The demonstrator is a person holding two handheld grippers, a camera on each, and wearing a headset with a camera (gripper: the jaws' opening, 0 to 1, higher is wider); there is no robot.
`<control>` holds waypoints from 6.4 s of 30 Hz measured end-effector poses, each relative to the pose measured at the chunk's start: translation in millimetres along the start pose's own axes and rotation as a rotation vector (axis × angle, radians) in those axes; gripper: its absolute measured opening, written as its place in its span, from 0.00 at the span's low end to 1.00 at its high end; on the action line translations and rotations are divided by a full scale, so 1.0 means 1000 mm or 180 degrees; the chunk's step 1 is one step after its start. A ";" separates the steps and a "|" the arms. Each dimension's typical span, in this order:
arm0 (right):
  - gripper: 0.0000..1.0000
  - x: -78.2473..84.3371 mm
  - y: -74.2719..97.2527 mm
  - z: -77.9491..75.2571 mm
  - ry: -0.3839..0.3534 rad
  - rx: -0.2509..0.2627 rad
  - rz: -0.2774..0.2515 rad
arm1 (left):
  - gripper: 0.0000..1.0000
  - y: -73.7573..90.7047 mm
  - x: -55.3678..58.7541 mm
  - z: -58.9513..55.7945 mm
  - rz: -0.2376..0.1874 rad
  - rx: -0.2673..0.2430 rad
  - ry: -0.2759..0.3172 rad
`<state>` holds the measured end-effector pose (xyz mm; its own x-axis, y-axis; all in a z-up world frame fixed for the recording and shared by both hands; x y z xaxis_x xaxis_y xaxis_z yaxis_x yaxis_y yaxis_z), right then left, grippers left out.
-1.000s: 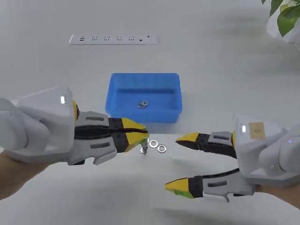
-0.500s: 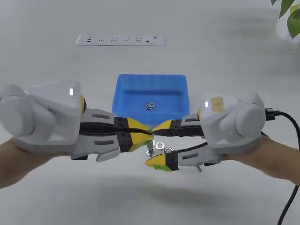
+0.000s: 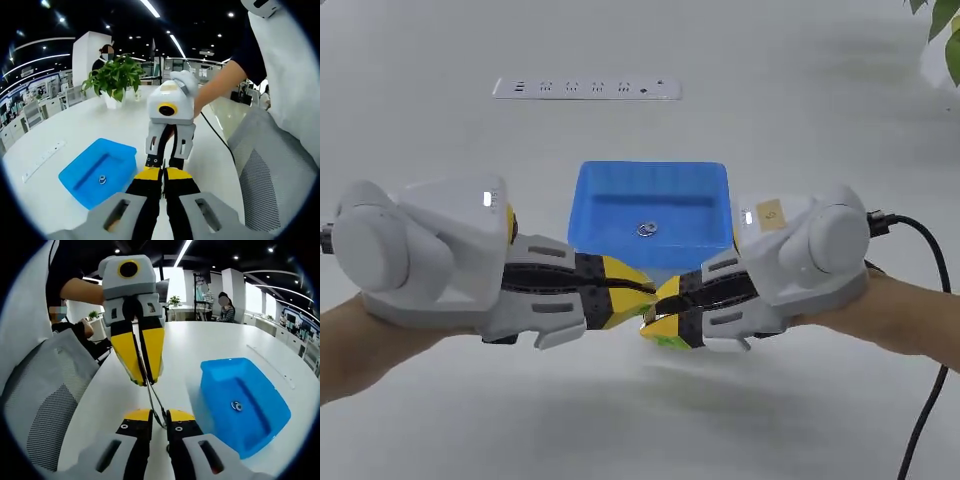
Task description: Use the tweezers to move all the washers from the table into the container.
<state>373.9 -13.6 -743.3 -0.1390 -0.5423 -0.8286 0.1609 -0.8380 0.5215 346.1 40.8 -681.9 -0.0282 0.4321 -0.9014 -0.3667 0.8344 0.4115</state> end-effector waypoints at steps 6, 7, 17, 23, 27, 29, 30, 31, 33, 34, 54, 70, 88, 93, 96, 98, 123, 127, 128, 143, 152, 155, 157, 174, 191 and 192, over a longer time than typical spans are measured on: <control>0.11 -0.001 0.000 0.000 0.0111 -0.0005 0.0052 | 0.05 -0.001 0.000 0.002 0.0022 -0.0006 -0.0012; 0.10 -0.001 0.000 -0.001 0.0109 -0.0003 0.0055 | 0.05 -0.001 0.000 0.002 0.0019 -0.0009 -0.0005; 0.10 -0.001 -0.001 0.001 0.0116 -0.0015 0.0022 | 0.09 0.000 0.003 0.005 0.0077 -0.0061 0.0095; 0.09 0.001 0.002 0.002 0.0113 -0.0025 0.0023 | 0.12 -0.001 0.002 0.003 0.0112 -0.0044 0.0058; 0.09 0.001 0.003 0.003 0.0091 -0.0022 0.0025 | 0.13 -0.001 0.001 0.003 0.0122 -0.0071 0.0061; 0.09 0.001 0.003 0.003 0.0090 -0.0020 0.0029 | 0.14 0.000 0.002 0.004 0.0127 -0.0078 0.0061; 0.09 0.001 0.004 0.003 0.0086 -0.0019 0.0029 | 0.14 0.001 0.002 0.004 0.0129 -0.0081 0.0065; 0.09 0.000 0.004 0.003 0.0083 -0.0018 0.0024 | 0.15 0.002 0.002 0.004 0.0137 -0.0097 0.0063; 0.09 -0.001 0.005 0.004 0.0087 -0.0012 0.0020 | 0.18 0.005 0.002 0.006 0.0156 -0.0158 0.0070; 0.09 -0.002 0.006 0.004 0.0090 -0.0007 0.0016 | 0.21 0.006 0.002 0.007 0.0168 -0.0198 0.0073; 0.09 -0.048 0.030 0.003 0.0205 0.0058 -0.0183 | 0.34 0.046 0.003 -0.007 -0.0140 -0.0312 0.0437; 0.09 -0.082 0.046 -0.030 0.0465 0.0237 -0.0255 | 0.42 0.062 0.010 -0.015 -0.0287 -0.0235 0.0614; 0.09 -0.052 0.023 -0.096 0.0364 0.0433 -0.0070 | 0.63 0.062 0.026 -0.020 -0.0182 -0.0360 0.0696; 0.09 -0.042 0.015 -0.099 0.0351 0.0401 0.0003 | 0.61 0.065 0.027 -0.023 -0.0161 -0.0401 0.0737; 0.09 -0.037 0.011 -0.099 0.0367 0.0368 0.0048 | 0.60 0.065 0.028 -0.026 -0.0145 -0.0434 0.0773; 0.09 -0.036 0.009 -0.098 0.0371 0.0354 0.0053 | 0.60 0.065 0.029 -0.027 -0.0137 -0.0441 0.0787; 0.10 -0.030 0.015 -0.097 0.0338 0.0343 -0.0027 | 0.61 0.063 0.027 -0.025 -0.0107 -0.0501 0.0871; 0.10 -0.031 0.017 -0.097 0.0336 0.0352 -0.0047 | 0.61 0.061 0.025 -0.024 -0.0129 -0.0497 0.0870; 0.10 -0.032 0.017 -0.097 0.0339 0.0349 -0.0047 | 0.61 0.061 0.025 -0.023 -0.0132 -0.0497 0.0868; 0.08 -0.042 0.019 -0.088 0.0434 0.0276 -0.0024 | 0.62 0.055 0.014 0.033 -0.0273 -0.0672 0.0725; 0.08 -0.046 0.018 -0.082 0.0485 0.0215 -0.0022 | 0.58 0.018 -0.005 0.085 -0.0413 -0.0620 0.0525; 0.08 -0.045 0.018 -0.081 0.0496 0.0204 -0.0015 | 0.57 0.006 -0.010 0.092 -0.0451 -0.0579 0.0497; 0.08 -0.045 0.019 -0.081 0.0489 0.0201 -0.0018 | 0.53 -0.001 -0.012 0.094 -0.0451 -0.0537 0.0449; 0.08 -0.044 0.019 -0.076 0.0519 0.0146 0.0007 | 0.24 -0.018 -0.017 0.095 -0.0293 -0.0161 -0.0042; 0.09 -0.045 0.021 -0.068 0.0597 0.0152 0.0072 | 0.06 -0.017 -0.023 0.086 -0.0173 0.0056 -0.0379; 0.09 -0.045 0.022 -0.068 0.0576 0.0178 0.0069 | 0.06 -0.018 -0.024 0.085 -0.0150 0.0038 -0.0438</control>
<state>450.5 -3.7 -708.7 0.0428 -0.5447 -0.8375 0.1067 -0.8310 0.5459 432.7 45.0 -655.8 0.1169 0.4345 -0.8930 -0.3535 0.8585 0.3714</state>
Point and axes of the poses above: the centre of the closed fingertips' face, and the gripper's own axes: y roughly backward along the fingers, z roughly to its left, x roughly out of its underside, the point moved 5 cm from there along y, roughly backward along the fingers, and after that the axes turned 9 degrees about -y, right-handed, at the moved point
